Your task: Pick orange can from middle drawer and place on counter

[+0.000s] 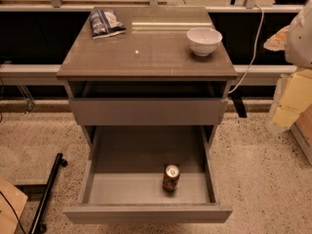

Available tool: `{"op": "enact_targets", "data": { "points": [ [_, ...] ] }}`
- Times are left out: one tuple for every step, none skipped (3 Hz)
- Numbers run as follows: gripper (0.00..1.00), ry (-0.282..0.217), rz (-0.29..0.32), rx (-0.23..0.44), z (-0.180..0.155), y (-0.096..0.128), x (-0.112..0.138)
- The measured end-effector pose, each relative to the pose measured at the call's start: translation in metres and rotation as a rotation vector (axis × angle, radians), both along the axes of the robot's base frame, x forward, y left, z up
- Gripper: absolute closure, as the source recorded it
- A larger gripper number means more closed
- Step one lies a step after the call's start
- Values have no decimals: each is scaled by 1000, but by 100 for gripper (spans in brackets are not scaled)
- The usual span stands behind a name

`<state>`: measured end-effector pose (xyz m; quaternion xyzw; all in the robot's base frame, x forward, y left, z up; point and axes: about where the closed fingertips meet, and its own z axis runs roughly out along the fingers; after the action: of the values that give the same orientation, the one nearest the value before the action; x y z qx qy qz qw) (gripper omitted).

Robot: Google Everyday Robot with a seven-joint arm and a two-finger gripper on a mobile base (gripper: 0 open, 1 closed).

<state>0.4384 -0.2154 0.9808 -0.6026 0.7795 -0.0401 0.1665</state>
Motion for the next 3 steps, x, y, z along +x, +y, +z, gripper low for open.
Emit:
{"op": "enact_targets", "data": {
  "points": [
    [0,0,0,0,0,0,0],
    [0,3,-5,46,-8,-1,2],
    [0,-12,-2,100,-27,-4,5]
  ]
}}
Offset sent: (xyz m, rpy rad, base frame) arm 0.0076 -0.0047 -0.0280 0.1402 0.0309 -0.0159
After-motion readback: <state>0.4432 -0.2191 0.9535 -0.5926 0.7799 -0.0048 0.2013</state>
